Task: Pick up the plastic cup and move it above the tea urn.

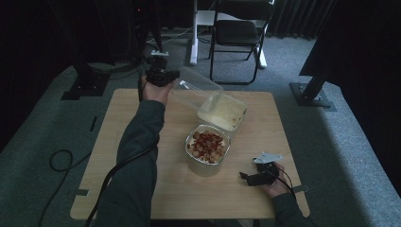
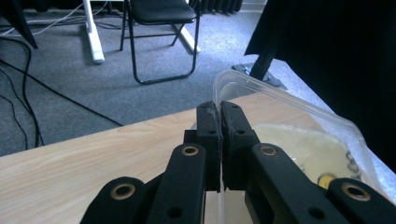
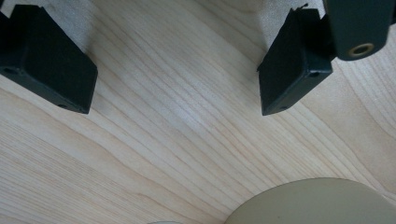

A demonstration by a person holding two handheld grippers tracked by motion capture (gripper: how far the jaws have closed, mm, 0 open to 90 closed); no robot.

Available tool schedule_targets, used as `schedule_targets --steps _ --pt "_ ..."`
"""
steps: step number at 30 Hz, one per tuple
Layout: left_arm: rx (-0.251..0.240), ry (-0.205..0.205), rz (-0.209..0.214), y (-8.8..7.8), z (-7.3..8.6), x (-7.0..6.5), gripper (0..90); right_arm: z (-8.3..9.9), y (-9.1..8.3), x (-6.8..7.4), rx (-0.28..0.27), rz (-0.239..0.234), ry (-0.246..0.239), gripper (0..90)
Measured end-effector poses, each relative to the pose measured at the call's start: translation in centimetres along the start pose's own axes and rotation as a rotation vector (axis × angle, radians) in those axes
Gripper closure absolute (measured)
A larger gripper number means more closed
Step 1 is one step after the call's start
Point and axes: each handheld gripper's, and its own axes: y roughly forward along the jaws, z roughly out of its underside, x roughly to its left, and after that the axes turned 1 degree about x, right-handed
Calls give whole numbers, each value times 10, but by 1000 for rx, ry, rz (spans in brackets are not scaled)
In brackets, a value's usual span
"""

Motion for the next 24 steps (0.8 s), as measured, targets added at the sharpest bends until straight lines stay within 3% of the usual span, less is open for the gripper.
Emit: schedule_targets --steps 1,2,3,4,6,9,12,21,23,24 --pt "0 0 0 0 0 0 860 0 0 0 -1 0 1 113" --pt "-5 8 31 10 1 -10 814 0 0 0 -1 1 1 113" --pt "-5 8 31 10 1 -10 751 0 0 0 -1 1 1 113" --pt "-4 19 20 14 2 -14 751 0 0 0 -1 3 2 113" --pt "-20 27 38 16 4 -18 677 1 -1 1 0 3 4 113" --pt "-49 42 43 12 5 -19 659 1 -1 1 0 3 4 113" --pt "-42 72 22 6 6 -17 652 1 -1 1 0 3 3 113" --pt "-58 81 9 -20 14 6 583 1 -1 1 0 4 5 113" --pt "-56 136 -11 -27 21 13 559 0 0 0 0 4 4 114" --pt "-56 136 -11 -27 21 13 551 0 0 0 -2 4 3 152"
